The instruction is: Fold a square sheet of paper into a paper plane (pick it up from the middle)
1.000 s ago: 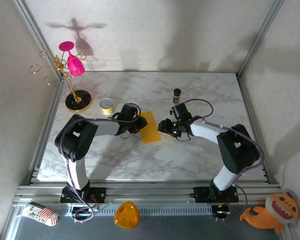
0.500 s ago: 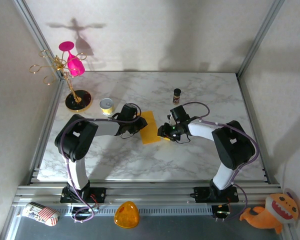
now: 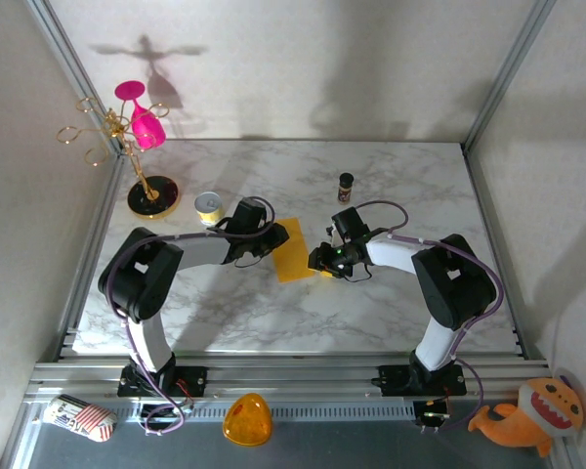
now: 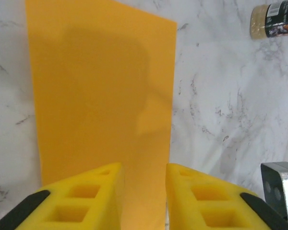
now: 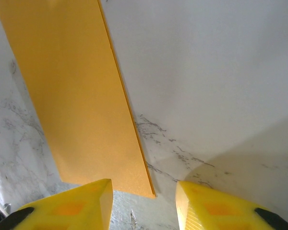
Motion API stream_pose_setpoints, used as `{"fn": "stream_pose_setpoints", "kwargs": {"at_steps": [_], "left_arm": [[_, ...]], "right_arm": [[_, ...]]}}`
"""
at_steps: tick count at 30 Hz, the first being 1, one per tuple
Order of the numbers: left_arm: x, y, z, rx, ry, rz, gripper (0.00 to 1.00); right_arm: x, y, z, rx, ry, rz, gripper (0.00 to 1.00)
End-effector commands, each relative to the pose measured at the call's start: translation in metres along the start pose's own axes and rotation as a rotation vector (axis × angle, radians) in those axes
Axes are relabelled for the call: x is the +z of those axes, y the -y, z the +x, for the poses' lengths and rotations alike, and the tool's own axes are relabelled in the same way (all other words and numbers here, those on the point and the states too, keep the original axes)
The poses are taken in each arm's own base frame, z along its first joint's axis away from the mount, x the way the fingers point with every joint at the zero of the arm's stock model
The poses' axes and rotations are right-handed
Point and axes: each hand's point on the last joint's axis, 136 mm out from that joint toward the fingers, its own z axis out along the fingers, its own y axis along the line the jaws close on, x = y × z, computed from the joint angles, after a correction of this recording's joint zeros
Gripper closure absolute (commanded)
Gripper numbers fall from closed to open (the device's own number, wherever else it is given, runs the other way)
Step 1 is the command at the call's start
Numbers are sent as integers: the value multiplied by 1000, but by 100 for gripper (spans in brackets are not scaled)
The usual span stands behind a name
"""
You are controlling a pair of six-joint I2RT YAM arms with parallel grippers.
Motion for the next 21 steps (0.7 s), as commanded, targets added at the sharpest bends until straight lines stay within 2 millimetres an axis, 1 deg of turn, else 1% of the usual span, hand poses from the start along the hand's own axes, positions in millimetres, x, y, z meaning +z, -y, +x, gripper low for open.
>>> {"fn": "stream_pose_setpoints", "kwargs": {"at_steps": [1,6,11,15,21], "left_arm": [[-4,-13,1,-22,15,-49,73],[4,-31,6,-37,4,-103,77],[10,-44,10,-45,-8,-140,80],[12,-58,14,-54,-12,-181,81],[14,-69,19,-61,-23,-207,82]], "right_arm": [[1,0,6,-4,-20,6,59],[0,-1,6,-5,-21,3,59],[-1,-4,6,-12,-21,-9,60],[-2,-7,7,-13,-24,-23,62],[0,-7,10,-12,-39,-35,64]]}}
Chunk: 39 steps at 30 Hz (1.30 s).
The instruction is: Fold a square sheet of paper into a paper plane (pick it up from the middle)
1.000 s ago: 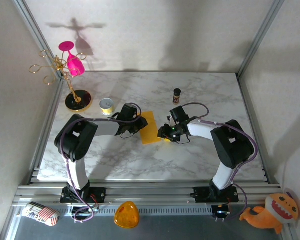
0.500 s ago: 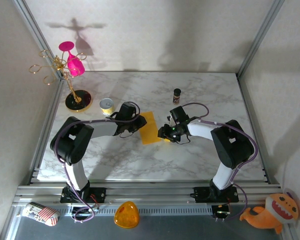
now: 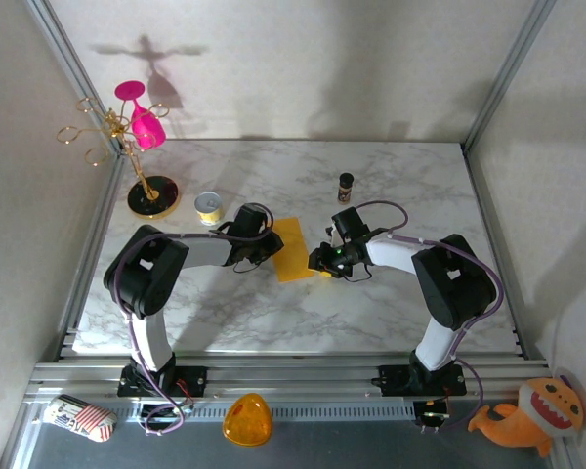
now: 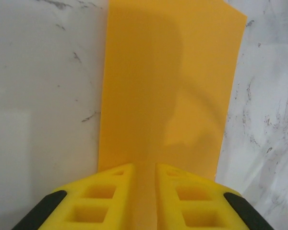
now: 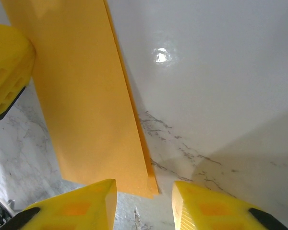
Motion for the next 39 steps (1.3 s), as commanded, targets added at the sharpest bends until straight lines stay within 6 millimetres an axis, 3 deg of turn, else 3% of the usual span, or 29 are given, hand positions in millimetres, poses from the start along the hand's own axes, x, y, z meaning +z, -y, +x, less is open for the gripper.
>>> {"fn": "stream_pose_setpoints", "kwargs": {"at_steps": [1,18,26,39], "left_arm": [[8,-37,13,-31,-23,-107,82],[7,-35,12,-28,-24,-101,82],[8,-35,13,-29,-26,-102,82],[8,-35,13,-29,-28,-99,82]], "right_arm": [[1,-5,8,-13,-29,-24,64],[9,-8,12,-14,-64,-51,67],[7,4,8,-5,-29,19,66],[17,-7,18,-23,-92,-63,67]]}}
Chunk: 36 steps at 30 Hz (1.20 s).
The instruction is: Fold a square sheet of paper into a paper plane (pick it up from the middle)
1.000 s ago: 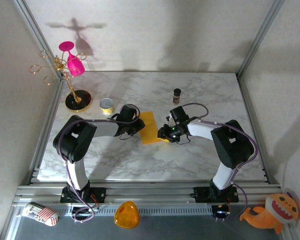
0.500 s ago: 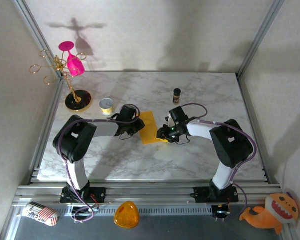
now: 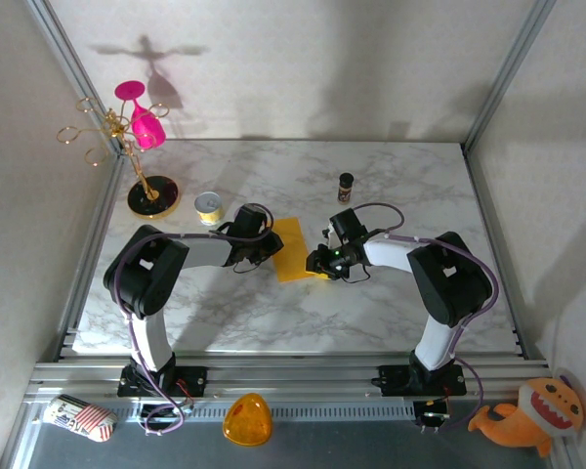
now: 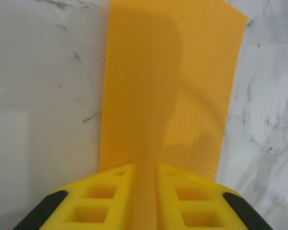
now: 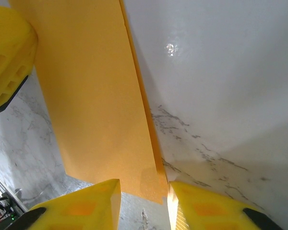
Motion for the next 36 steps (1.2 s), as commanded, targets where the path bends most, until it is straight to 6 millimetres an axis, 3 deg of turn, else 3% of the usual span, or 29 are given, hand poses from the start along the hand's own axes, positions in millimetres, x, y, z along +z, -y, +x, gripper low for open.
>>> {"fn": "stream_pose_setpoints", "kwargs": {"at_steps": [1,19,36], "left_arm": [[7,-34,12,-29,-28,-100,82],[7,-33,13,-20,-32,-101,82],[7,-30,12,-20,-32,-89,83]], "right_arm": [[9,-3,11,-16,-51,-30,68],[-11,-2,-5,-8,52,26,75],[2,-9,-5,50,26,-63,81]]}}
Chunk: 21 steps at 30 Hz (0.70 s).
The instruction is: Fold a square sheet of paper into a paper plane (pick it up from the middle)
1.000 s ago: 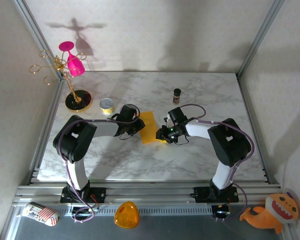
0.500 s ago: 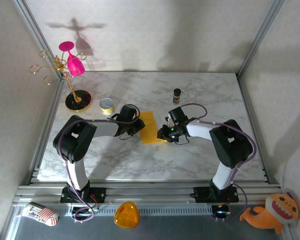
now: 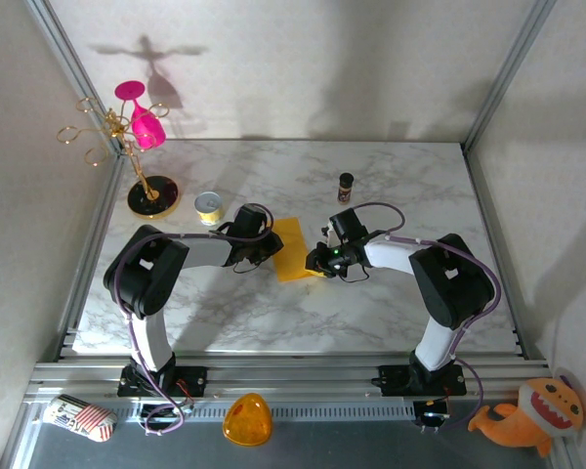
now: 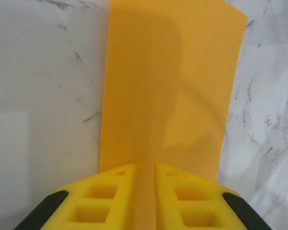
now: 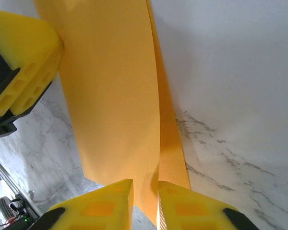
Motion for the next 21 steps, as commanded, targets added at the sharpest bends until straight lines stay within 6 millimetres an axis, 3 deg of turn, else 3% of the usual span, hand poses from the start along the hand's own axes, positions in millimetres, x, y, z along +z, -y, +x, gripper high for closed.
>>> {"fn": "stream_pose_setpoints", "kwargs": {"at_steps": [1,12,16,21], "left_arm": [[7,-29,12,-19,-33,-88,83],[5,-14,8,25,-34,-48,83],[-11,18,-1,71,2,60,79],[-41,57,-5,64,65,222,73]], "right_arm": [[5,2,-1,43,-5,-17,81],[5,8,-8,60,17,17,90],[-1,12,-6,70,34,38,99],[-18,15,0,111,92,44,100]]}}
